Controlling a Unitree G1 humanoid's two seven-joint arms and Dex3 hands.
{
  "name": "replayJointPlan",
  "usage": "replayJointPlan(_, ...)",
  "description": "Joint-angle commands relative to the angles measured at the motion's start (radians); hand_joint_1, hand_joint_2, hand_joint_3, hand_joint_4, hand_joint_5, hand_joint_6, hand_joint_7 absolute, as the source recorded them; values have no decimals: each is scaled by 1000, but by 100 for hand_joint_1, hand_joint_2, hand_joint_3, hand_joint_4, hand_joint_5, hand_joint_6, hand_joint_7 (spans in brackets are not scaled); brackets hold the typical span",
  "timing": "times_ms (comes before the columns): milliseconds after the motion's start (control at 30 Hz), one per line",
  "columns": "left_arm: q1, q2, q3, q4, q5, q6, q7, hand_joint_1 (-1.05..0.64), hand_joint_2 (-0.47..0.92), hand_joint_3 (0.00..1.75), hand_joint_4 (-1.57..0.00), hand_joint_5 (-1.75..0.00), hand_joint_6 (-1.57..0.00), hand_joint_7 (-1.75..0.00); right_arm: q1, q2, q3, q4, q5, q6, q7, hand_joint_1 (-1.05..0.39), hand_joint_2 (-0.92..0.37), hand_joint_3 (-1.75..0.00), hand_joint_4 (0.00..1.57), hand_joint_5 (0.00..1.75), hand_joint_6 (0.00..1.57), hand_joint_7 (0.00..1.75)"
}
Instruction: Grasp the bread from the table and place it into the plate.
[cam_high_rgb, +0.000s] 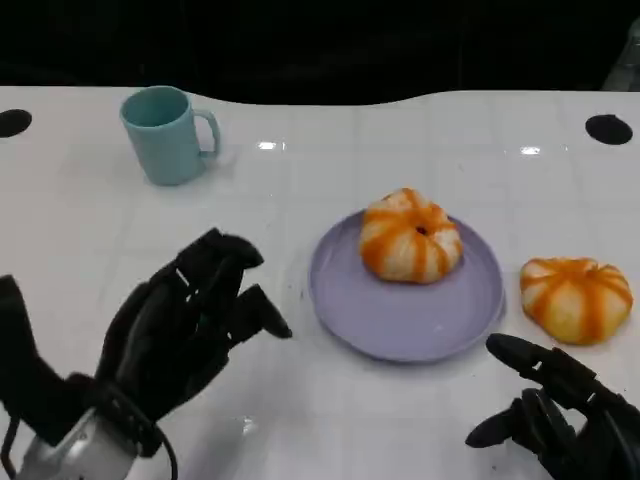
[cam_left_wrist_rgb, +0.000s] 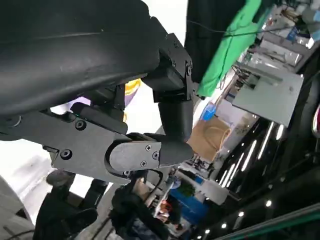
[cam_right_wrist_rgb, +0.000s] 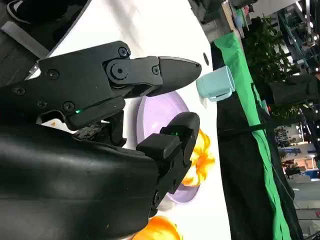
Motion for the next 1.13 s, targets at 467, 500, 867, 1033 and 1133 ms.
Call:
replayJointPlan(467, 133, -21, 20, -38, -2, 26, 97, -50, 92, 50, -64, -175, -44, -166, 5, -14, -4, -5, 2, -6, 1, -74, -92, -35, 71, 113, 89, 42)
replayJointPlan(500, 133, -20, 16, -33, 3, 23, 98, -50, 92, 50, -64, -175, -44, -165, 3, -16, -5, -3, 1, -3, -1, -74, -92, -35, 71, 113, 89, 42)
replayJointPlan(867, 122, -14, 2, -10, 28, 11, 86, -50, 92, 48, -67, -175, -48, -167, -13, -17, -14, 32, 5, -24, 12, -75, -92, -34, 71, 114, 91, 41)
replayJointPlan(1033, 121, -16, 4, -7, 32, 10, 83, -50, 92, 48, -67, -175, -48, -167, -16, -16, -15, 37, 5, -28, 15, -75, -92, -34, 71, 114, 91, 41)
replayJointPlan(1133, 120, -17, 4, -7, 33, 11, 82, -50, 92, 48, -67, -175, -47, -167, -16, -16, -15, 39, 5, -30, 15, -75, -92, -34, 71, 114, 91, 41)
